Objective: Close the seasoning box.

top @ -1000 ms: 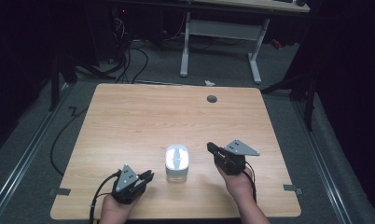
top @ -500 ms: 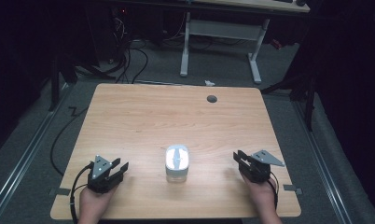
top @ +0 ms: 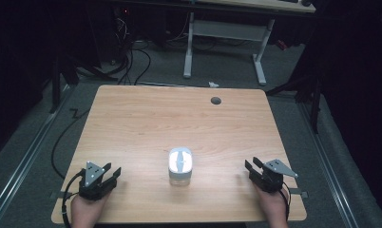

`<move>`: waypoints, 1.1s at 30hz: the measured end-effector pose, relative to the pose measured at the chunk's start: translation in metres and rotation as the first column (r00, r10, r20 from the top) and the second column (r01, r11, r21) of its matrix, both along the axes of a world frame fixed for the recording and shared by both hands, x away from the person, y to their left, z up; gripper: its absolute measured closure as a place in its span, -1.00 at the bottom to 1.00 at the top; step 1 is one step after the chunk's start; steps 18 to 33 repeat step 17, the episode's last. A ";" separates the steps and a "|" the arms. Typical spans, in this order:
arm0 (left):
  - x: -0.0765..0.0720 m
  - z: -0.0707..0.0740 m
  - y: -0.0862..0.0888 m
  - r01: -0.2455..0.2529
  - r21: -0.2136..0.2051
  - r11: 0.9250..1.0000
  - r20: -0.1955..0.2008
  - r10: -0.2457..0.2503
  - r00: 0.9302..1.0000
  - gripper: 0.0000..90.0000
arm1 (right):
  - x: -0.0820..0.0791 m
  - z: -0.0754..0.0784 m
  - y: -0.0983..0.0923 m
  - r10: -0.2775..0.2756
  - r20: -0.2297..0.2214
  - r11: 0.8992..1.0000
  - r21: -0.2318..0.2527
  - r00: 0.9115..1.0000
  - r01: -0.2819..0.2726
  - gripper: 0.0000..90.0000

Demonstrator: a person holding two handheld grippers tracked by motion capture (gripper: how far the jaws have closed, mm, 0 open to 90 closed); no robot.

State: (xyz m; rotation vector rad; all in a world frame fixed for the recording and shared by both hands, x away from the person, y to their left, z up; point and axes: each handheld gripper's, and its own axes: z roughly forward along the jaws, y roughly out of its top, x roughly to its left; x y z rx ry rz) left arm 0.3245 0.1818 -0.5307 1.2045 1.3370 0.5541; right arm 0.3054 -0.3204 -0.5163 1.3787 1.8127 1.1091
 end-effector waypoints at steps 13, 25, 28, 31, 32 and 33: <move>0.008 0.002 -0.006 0.015 -0.012 1.000 0.023 -0.014 1.000 0.21 | -0.009 -0.001 -0.002 -0.004 -0.003 1.000 -0.018 1.000 0.004 0.32; 0.010 0.002 -0.010 0.025 -0.008 1.000 0.023 -0.025 0.999 0.21 | -0.013 -0.001 -0.006 -0.013 -0.003 1.000 -0.016 1.000 0.013 0.32; 0.010 0.002 -0.010 0.025 -0.008 1.000 0.023 -0.025 0.999 0.21 | -0.013 -0.001 -0.006 -0.013 -0.003 1.000 -0.016 1.000 0.013 0.32; 0.010 0.002 -0.010 0.025 -0.008 1.000 0.023 -0.025 0.999 0.21 | -0.013 -0.001 -0.006 -0.013 -0.003 1.000 -0.016 1.000 0.013 0.32; 0.010 0.002 -0.010 0.025 -0.008 1.000 0.023 -0.025 0.999 0.21 | -0.013 -0.001 -0.006 -0.013 -0.003 1.000 -0.016 1.000 0.013 0.32; 0.010 0.002 -0.010 0.025 -0.008 1.000 0.023 -0.025 0.999 0.21 | -0.013 -0.001 -0.006 -0.013 -0.003 1.000 -0.016 1.000 0.013 0.32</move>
